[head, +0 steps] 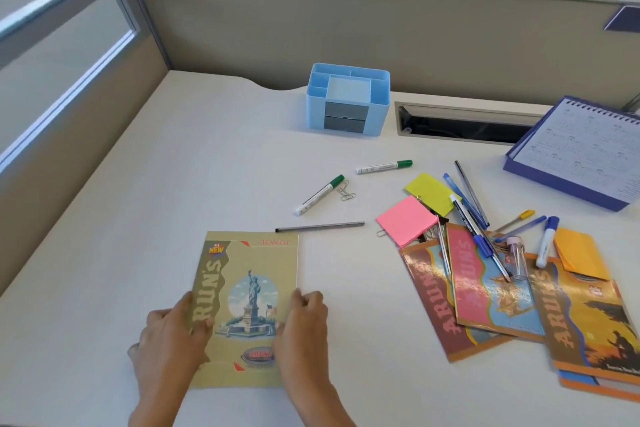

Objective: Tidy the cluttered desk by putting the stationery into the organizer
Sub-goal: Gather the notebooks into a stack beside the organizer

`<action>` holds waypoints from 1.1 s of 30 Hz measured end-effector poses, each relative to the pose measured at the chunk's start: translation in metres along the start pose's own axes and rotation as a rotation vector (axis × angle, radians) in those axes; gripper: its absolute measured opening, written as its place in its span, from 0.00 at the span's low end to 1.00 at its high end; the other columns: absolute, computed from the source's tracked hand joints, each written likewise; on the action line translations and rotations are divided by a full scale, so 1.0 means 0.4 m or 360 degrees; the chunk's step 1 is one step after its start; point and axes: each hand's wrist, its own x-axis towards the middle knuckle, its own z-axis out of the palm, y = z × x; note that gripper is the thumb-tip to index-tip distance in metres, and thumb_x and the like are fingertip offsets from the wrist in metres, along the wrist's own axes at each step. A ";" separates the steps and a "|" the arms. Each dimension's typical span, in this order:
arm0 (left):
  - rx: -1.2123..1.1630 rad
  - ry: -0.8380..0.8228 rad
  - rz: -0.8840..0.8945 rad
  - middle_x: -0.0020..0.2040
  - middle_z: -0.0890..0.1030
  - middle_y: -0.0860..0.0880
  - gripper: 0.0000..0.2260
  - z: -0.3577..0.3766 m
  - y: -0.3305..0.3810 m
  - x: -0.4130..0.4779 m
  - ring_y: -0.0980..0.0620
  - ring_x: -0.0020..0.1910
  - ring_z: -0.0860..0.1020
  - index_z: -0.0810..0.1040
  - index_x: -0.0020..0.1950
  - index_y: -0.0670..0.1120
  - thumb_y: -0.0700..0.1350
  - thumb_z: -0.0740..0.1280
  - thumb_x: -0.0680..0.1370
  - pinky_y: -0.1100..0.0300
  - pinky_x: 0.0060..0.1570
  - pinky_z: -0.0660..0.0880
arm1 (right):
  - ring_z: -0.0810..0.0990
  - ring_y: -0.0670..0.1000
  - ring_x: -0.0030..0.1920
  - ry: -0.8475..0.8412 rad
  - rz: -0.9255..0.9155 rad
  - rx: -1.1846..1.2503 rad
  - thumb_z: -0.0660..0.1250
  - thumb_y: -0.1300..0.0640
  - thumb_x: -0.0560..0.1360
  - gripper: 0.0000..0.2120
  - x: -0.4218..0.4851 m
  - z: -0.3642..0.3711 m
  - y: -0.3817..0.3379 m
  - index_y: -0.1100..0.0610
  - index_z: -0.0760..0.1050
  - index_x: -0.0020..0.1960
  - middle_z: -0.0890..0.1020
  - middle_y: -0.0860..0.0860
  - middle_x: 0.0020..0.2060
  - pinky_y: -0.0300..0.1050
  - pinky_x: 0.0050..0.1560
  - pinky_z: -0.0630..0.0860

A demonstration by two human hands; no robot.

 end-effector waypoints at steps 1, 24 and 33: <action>-0.0003 0.0004 0.0018 0.61 0.73 0.43 0.25 -0.005 0.005 0.014 0.40 0.58 0.75 0.68 0.72 0.55 0.53 0.67 0.76 0.46 0.59 0.66 | 0.66 0.51 0.61 -0.0010 -0.0002 -0.0009 0.62 0.65 0.77 0.28 0.011 0.002 -0.007 0.57 0.58 0.74 0.65 0.51 0.61 0.36 0.54 0.72; 0.0137 0.0112 0.0161 0.62 0.72 0.46 0.23 0.020 0.029 0.041 0.42 0.61 0.73 0.67 0.73 0.56 0.55 0.64 0.78 0.46 0.60 0.65 | 0.69 0.60 0.70 0.0405 -0.0996 -0.0805 0.58 0.71 0.74 0.22 0.470 -0.197 0.166 0.61 0.75 0.65 0.74 0.60 0.67 0.57 0.64 0.72; 0.0234 0.0146 0.0150 0.63 0.71 0.44 0.22 0.006 0.065 0.121 0.38 0.61 0.71 0.65 0.74 0.55 0.55 0.60 0.80 0.43 0.63 0.62 | 0.73 0.59 0.68 0.0480 -0.1082 -0.0850 0.51 0.73 0.71 0.26 0.424 -0.220 0.220 0.62 0.78 0.62 0.76 0.59 0.65 0.56 0.64 0.74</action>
